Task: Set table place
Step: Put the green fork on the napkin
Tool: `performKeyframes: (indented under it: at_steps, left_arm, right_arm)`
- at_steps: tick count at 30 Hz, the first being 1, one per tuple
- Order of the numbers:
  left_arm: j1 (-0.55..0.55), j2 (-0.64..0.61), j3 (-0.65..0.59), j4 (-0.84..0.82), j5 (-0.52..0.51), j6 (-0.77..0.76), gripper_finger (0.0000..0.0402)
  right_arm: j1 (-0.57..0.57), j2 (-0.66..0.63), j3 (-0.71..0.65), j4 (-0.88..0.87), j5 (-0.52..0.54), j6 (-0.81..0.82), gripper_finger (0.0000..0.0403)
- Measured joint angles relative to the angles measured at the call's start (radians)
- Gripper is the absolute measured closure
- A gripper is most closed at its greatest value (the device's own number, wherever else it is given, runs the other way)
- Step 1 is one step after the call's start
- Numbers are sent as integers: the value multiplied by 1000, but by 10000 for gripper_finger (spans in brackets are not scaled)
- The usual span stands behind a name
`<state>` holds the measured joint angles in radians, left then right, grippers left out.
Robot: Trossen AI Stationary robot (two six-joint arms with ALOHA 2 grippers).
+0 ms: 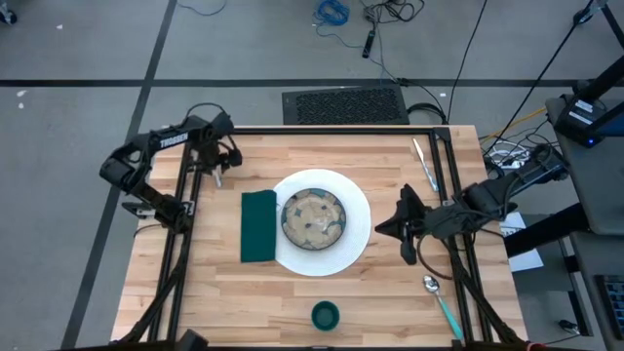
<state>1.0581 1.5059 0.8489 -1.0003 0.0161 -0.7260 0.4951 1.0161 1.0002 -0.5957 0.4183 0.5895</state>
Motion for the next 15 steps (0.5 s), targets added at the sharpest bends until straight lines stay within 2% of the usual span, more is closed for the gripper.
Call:
performKeyframes:
  at_steps: [7, 15]
  left_arm:
    - [-6, 0, -73, 18, -9, -1, 249]
    - [-6, -1, -123, 197, -11, -21, 249]
  right_arm:
    - [-40, 0, 0, -8, 1, -27, 403]
    - [-64, 0, 0, -3, 0, -24, 403]
